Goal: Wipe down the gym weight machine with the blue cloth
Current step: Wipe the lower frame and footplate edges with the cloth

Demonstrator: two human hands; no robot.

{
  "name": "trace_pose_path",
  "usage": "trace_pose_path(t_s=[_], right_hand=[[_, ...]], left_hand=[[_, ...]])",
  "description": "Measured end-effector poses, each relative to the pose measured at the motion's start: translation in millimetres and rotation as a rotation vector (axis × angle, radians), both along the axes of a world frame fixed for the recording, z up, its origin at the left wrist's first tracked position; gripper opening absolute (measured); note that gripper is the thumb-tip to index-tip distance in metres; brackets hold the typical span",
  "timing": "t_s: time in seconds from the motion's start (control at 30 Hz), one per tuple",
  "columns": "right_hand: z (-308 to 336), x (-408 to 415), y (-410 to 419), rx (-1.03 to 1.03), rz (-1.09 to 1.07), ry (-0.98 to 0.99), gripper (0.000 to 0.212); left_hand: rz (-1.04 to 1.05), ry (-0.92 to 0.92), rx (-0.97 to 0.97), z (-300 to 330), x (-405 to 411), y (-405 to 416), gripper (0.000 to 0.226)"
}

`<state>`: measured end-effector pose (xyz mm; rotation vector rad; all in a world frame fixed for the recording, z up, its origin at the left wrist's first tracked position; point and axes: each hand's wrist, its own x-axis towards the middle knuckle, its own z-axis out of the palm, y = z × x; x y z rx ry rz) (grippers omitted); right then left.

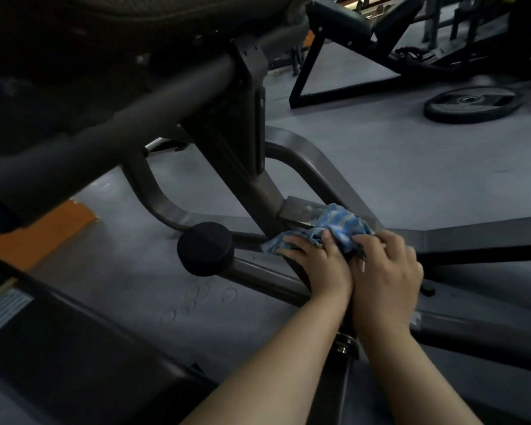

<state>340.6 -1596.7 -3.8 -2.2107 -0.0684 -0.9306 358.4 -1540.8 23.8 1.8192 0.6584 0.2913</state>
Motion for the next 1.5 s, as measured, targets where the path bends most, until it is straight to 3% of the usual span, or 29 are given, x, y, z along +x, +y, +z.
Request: trace_pose_path(t_s=[0.1,0.2,0.5,0.57,0.63,0.83,1.0,1.33,1.43,1.5], right_hand=[[1.6,-4.1,-3.5,0.279,0.112,0.187,0.019],[-3.3,-5.1,-5.7,0.37,0.143,0.239,0.018],[-48.7,-7.4,-8.5,0.573,0.107,0.599,0.011],[-55.3,-5.8,-4.1,0.648,0.123,0.636,0.009],[-56.4,-6.2,1.9,0.706,0.133,0.617,0.009],[-45.1,-10.1,34.3,0.841,0.204,0.541,0.013],[-60.1,-1.6,33.1,0.622,0.211,0.568,0.027],[-96.5,11.6,1.5,0.386,0.177,0.648,0.023],[-104.0,12.7,-5.6,0.337,0.149,0.656,0.015],[-110.0,12.9,-12.6,0.347,0.079,0.681,0.016]], left_hand=[[-0.038,0.057,-0.013,1.5,-0.5,-8.6,0.067],[-0.066,0.017,0.041,-2.3,-8.0,-11.1,0.064],[-0.232,-0.156,0.635,-51.8,-37.0,12.1,0.062],[-0.261,-0.133,0.665,-59.1,-44.1,16.5,0.059],[-0.232,-0.152,0.605,-63.5,-51.0,19.4,0.057],[0.156,-0.214,0.371,-48.3,-33.5,41.8,0.055],[0.064,-0.167,0.248,-59.8,-14.7,35.4,0.062],[0.119,0.191,0.046,-112.3,7.8,6.3,0.066],[0.17,0.319,-0.185,-130.4,18.2,0.8,0.059],[0.192,0.337,-0.594,-136.2,22.7,-8.9,0.039]])
